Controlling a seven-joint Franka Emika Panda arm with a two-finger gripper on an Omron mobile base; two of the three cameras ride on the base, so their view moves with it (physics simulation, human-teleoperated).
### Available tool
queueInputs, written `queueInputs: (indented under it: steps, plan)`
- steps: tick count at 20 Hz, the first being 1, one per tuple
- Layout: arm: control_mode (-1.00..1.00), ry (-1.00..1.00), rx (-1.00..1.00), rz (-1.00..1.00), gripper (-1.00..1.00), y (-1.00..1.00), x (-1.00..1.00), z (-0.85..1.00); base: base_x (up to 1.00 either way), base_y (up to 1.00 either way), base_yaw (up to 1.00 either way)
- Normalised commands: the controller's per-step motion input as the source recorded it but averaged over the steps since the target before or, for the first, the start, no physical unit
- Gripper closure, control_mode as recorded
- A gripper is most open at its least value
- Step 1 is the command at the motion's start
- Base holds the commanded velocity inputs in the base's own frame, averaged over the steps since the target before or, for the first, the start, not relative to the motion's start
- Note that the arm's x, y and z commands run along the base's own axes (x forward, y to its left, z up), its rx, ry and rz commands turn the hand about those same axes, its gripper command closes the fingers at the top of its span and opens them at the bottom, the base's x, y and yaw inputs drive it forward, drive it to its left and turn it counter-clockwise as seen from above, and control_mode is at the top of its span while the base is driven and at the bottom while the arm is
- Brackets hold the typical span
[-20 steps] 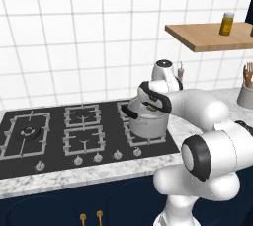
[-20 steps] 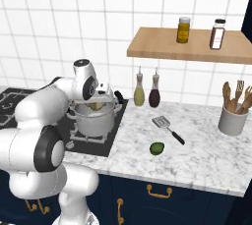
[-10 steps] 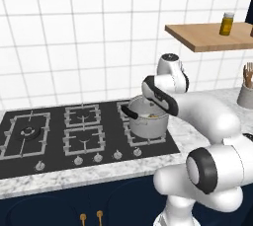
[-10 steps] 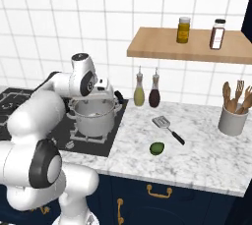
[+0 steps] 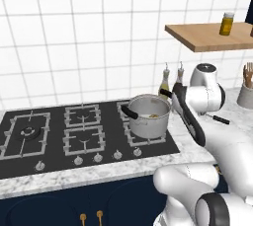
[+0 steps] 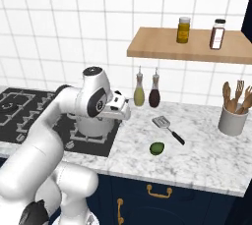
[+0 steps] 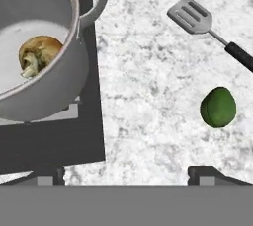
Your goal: Put the onion and avocado in the pot. Retrieve the spatula and lightly stir the vegetables in the pot.
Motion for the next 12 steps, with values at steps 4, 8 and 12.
queueInputs:
  steps: [4,8,12]
  plan:
    - [-1.00,0.10,0.00,-0.34,-1.00,-0.99,-0.46,-0.27,0.00,0.00,0.00]
    - [-1.00,0.25,0.02,-0.49,-1.00,-0.89,-0.03,-0.12,0.00,0.00,0.00]
    - [-1.00,0.19,0.06,-0.43,-1.00,-0.90,0.28,-0.20,0.00,0.00,0.00]
